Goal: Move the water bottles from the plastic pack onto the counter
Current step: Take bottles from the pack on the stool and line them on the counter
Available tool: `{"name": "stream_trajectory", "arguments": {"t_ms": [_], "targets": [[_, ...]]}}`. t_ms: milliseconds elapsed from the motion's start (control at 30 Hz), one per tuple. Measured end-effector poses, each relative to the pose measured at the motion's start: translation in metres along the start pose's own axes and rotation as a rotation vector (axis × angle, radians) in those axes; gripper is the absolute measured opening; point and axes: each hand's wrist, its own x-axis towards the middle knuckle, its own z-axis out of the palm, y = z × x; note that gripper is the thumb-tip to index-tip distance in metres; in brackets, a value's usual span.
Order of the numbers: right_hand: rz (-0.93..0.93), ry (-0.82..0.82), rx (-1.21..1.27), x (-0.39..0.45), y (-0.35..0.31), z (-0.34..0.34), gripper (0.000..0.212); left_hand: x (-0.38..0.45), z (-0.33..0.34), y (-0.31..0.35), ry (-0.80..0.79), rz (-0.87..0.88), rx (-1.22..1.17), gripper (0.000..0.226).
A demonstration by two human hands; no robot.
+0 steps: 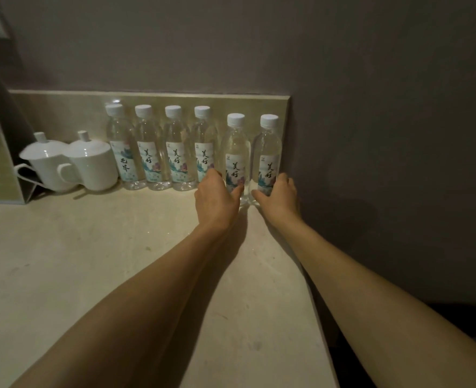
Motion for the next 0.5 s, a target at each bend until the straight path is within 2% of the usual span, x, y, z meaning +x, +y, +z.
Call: {"name": "stream_trajectory", "arguments": {"t_ms": [500], "targets": [[-0.025, -0.01, -0.001, 0.027, 0.001, 0.013, 0.055, 0.024, 0.015, 0.0, 0.047, -0.033, 0.038, 0.049]]}}
